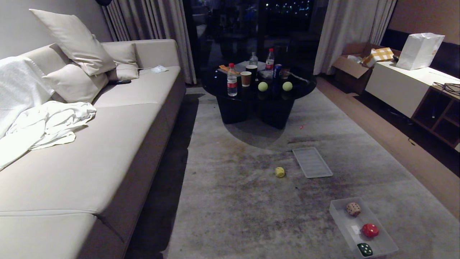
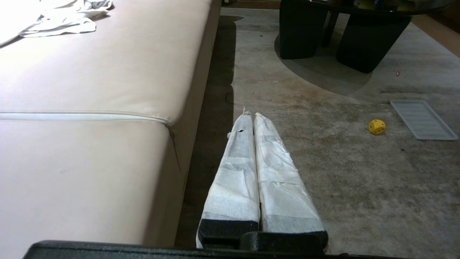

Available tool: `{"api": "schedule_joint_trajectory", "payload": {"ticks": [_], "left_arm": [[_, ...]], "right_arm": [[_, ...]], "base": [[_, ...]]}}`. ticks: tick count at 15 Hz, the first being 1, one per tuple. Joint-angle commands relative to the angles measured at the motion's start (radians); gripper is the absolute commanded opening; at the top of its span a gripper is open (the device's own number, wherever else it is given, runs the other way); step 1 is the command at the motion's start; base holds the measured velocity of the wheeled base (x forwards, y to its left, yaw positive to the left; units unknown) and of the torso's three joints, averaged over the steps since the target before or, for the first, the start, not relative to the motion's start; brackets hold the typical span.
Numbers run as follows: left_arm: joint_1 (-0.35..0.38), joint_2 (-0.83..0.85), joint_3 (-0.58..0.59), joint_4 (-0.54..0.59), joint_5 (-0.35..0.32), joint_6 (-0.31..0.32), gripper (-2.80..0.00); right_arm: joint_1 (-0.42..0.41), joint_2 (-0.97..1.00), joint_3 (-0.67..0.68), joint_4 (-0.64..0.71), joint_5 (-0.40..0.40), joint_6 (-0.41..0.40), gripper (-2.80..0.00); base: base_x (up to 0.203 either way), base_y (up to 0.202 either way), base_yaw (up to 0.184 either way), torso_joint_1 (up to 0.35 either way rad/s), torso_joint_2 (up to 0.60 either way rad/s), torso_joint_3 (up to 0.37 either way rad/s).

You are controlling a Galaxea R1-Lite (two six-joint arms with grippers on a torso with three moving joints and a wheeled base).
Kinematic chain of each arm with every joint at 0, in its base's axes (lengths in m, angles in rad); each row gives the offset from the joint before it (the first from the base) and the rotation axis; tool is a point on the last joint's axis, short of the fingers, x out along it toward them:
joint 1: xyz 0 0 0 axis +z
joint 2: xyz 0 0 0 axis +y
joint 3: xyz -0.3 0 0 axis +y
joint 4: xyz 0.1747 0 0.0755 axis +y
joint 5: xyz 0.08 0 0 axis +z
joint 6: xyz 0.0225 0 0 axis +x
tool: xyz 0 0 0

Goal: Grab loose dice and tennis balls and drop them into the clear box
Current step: Find toys out of the box

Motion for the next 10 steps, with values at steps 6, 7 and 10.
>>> {"api": "schedule_joint_trajectory", "payload": {"ticks": [6, 7, 10], "left_arm": [[0.0, 0.001, 0.002, -0.001, 0.0, -0.001, -2.8], [0.0, 0.001, 0.0, 0.0, 0.001, -0.002, -2.8], [0.0, 0.001, 0.002, -0.001, 0.003, -0.005, -2.8]], "right_arm": [[0.0, 0.001, 0.011, 0.0, 0.002, -0.002, -2.8], [0.0, 0.001, 0.011, 0.0, 0.002, -0.002, -2.8], [0.0, 0.001, 0.011, 0.0, 0.002, -0.004, -2.8]], "base": [[0.0, 0.0, 0.0, 0.0, 0.0, 0.0], [0.0, 0.0, 0.0, 0.0, 0.0, 0.0], [0.073, 0.0, 0.001, 0.001, 0.0, -0.001]]}}
